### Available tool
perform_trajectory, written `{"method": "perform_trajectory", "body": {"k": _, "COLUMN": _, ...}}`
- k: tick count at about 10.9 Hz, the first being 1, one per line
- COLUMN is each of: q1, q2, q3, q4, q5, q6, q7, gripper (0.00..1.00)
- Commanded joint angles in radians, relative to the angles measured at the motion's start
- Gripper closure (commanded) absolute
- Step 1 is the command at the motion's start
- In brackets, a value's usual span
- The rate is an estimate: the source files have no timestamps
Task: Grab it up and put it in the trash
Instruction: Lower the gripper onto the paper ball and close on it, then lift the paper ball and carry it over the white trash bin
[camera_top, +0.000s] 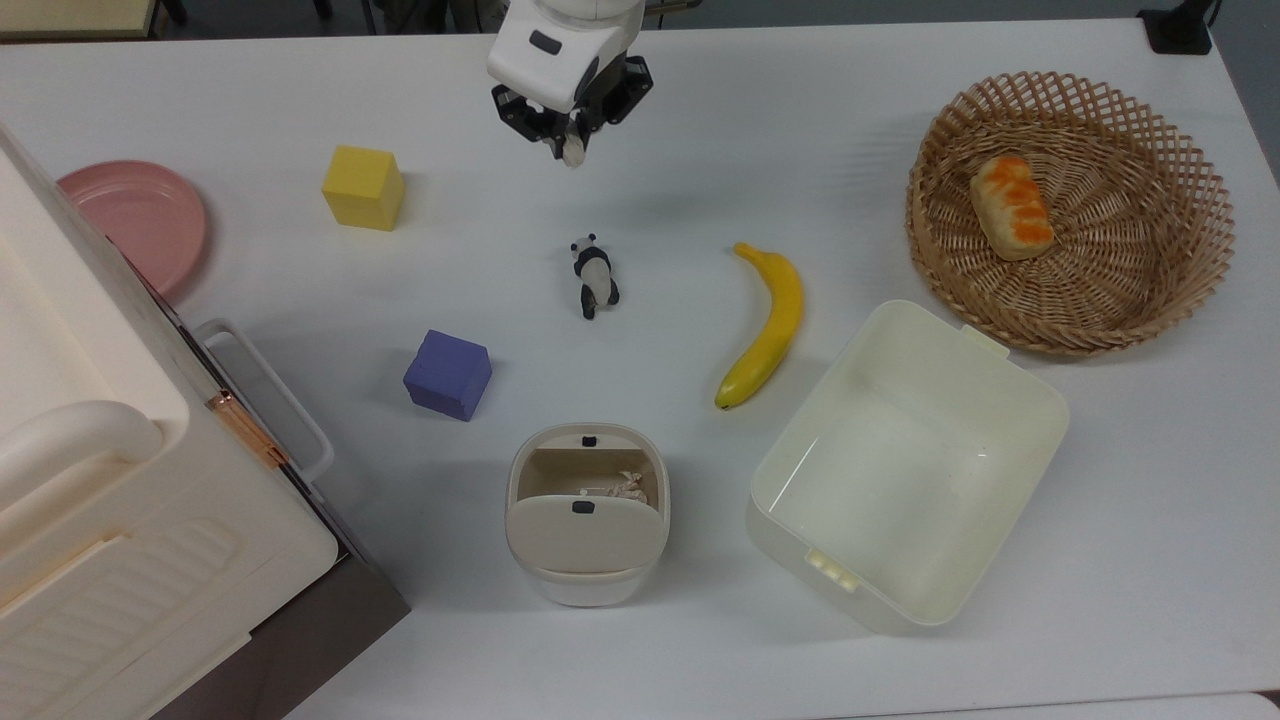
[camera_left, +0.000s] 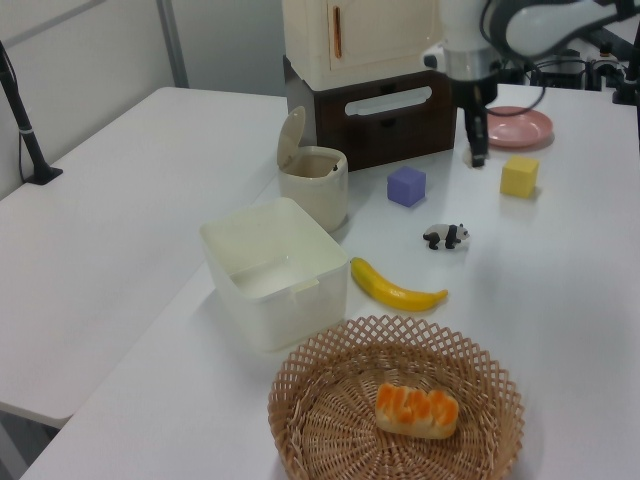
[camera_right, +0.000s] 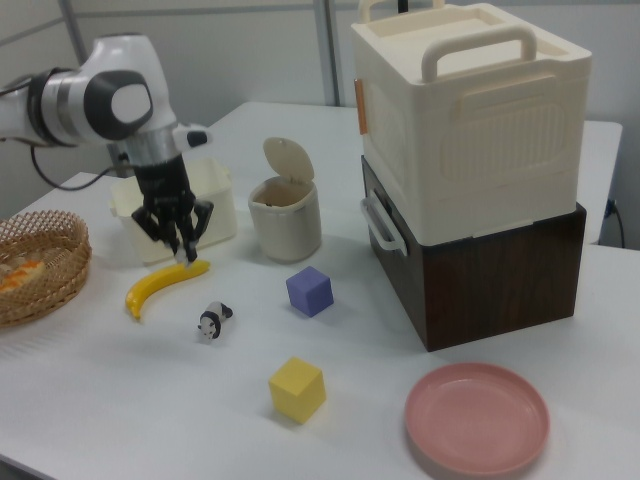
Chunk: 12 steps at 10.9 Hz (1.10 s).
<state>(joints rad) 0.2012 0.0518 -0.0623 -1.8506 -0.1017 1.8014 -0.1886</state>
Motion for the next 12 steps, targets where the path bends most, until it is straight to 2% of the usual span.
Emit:
{"method": "perform_trajectory", "body": {"k": 1, "q1": -0.011, "q2": 0.147, "q3": -0.008, "q4": 0.238, "q5": 0.06, "q6": -0.005, "q7": 0.003, "gripper": 0.8}}
{"method": "perform_trajectory", "body": {"k": 3, "q1": -0.022, "q2": 0.19, "q3": -0.01, "q4": 0.263, "q5": 0.072, "q6": 0.143, "q7": 0.052, "gripper": 0.8}}
{"method": "perform_trajectory", "body": {"k": 7, "q1": -0.022, "q2": 0.341, "q3": -0.017, "q4": 0.37, "q5": 0.057, "q6": 0.463, "q7": 0.269, "gripper": 0.8}}
{"method": "perform_trajectory", "body": {"k": 9, "q1": -0.017, "q2": 0.388, "q3": -0.039, "q4": 0.381, "q5": 0.018, "q6": 0.634, "q7": 0.368, "gripper": 0.8}}
{"method": "perform_trajectory", "body": {"k": 12, "q1": -0.002, "q2": 0.471, "q3": -0.067, "q4": 0.418, "q5": -0.058, "q6": 0.777, "q7": 0.483, "gripper": 0.77}}
